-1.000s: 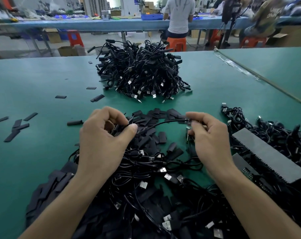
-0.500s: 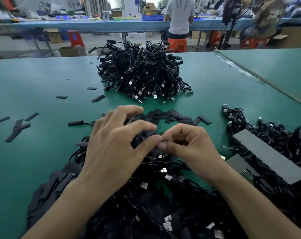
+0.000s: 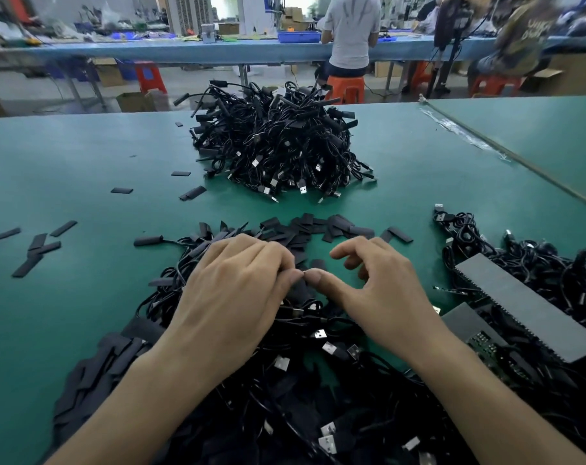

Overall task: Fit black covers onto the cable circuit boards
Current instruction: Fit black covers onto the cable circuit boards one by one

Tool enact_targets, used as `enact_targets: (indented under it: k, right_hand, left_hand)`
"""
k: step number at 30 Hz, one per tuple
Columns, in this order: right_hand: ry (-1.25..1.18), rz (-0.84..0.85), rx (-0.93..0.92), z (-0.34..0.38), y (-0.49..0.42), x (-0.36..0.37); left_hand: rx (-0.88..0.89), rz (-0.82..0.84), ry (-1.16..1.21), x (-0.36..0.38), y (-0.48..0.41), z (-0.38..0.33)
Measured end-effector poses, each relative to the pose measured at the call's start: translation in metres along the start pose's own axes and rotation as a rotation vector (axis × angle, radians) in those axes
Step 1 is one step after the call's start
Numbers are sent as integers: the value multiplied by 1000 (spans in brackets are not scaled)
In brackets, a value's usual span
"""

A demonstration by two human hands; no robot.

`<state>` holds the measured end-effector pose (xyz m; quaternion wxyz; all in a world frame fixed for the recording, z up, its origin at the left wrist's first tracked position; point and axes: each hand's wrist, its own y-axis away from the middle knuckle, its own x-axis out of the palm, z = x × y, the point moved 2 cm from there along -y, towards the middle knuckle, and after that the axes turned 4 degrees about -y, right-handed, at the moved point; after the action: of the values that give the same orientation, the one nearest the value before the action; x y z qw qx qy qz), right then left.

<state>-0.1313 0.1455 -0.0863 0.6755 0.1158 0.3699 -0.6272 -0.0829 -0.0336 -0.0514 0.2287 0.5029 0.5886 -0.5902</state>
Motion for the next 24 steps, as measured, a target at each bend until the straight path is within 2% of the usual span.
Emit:
enact_targets:
  k: [3, 5, 8, 10, 17, 24]
  right_hand:
    - [-76, -56, 9, 1, 0, 0]
    - [-15, -87, 41, -4, -3, -4]
    - [194, 160, 193, -14, -4, -4]
    - [237, 279, 247, -15, -2, -2]
    - [65, 261, 285, -11, -1, 0]
    - [172, 254, 238, -11, -1, 0]
  left_hand:
    - [-98, -39, 128, -2, 0, 3]
    - [-113, -49, 207, -2, 0, 3]
    - [-30, -33, 186, -2, 1, -2]
    - [6, -7, 168, 0, 2, -3]
    - [9, 68, 236, 8, 4, 1]
    - [-4, 121, 269, 17, 6, 6]
